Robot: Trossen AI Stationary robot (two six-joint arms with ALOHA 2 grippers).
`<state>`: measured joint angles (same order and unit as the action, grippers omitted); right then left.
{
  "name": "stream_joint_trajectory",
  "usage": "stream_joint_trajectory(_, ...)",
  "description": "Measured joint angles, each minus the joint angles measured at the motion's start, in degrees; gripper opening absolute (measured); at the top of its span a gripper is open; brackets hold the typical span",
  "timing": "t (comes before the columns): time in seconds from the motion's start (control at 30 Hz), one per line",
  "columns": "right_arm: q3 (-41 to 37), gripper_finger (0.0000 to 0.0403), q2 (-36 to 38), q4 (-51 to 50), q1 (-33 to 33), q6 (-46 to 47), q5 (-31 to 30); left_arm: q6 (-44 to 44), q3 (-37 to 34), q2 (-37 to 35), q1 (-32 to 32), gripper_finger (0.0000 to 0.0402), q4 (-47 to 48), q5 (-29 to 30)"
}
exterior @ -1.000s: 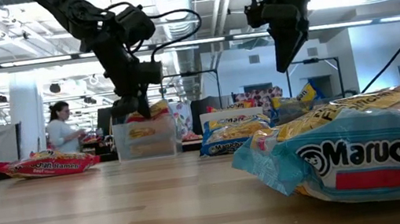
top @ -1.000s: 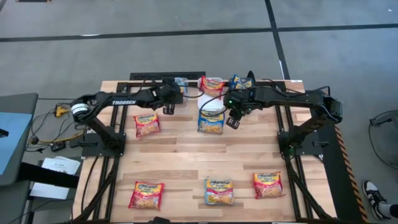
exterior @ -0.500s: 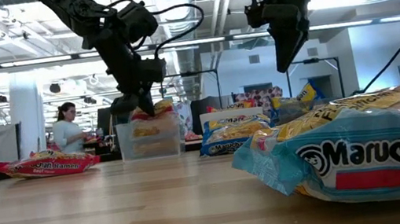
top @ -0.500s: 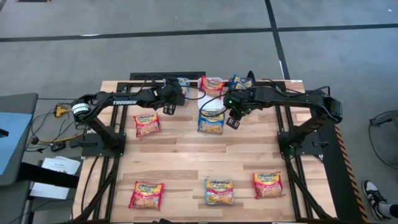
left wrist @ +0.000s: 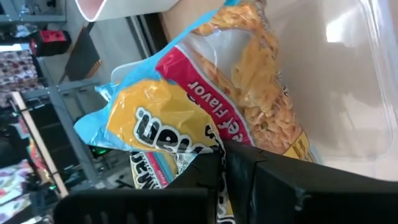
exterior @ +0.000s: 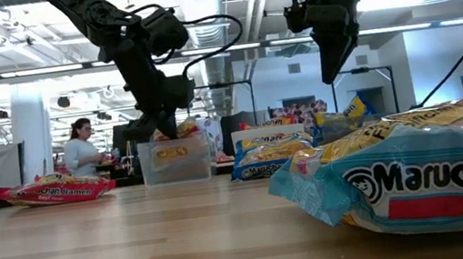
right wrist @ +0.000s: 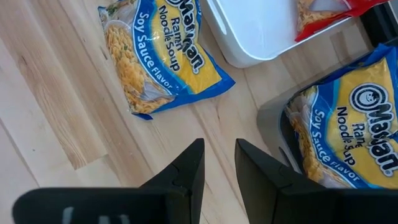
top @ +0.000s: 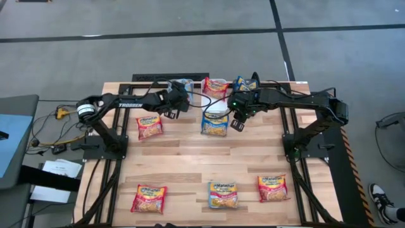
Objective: Sort Maruchan noodles
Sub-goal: Put the light blue noodle pack into the transparent bin
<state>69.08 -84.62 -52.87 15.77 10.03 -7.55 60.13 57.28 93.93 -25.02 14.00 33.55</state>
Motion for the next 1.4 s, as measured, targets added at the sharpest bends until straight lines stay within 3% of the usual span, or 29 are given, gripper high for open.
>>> stream_joint_trajectory(0.2, 0.0, 0.0113, 0.0, 0.0, 0.0, 0.0, 0.0, 4.0, 0.0, 0.7, 0.0, 0.0000, -2.1, 3.7)
stream_joint_trajectory(0.57, 0.0, 0.0113, 0.0, 0.0, 0.0, -0.2, 0.0, 8.0, 0.0, 1.0, 1.1, 0.0000, -0.5, -2.1)
stream_joint_trajectory(0.7, 0.0, 0.0113, 0.0, 0.0, 0.0, -0.2, 0.0, 5.4, 0.0, 1.0, 1.1, 0.0000, 0.3, -5.2)
stream_joint_trajectory(1.03, 0.0, 0.0113, 0.0, 0.0, 0.0, -0.1, 0.0, 0.5, 0.0, 1.0, 0.8, 0.0001, -0.9, -3.1)
stream_joint_trajectory(1.2, 0.0, 0.0113, 0.0, -0.8, 0.0, 0.1, 0.0, -3.7, 0.0, 1.0, 0.3, 0.0025, -1.0, -4.0)
stream_joint_trajectory(1.4, 0.0, 0.0113, 0.0, -0.8, 0.0, 0.1, 0.1, -8.2, 0.0, 1.0, -0.1, 0.0083, -1.0, -4.4)
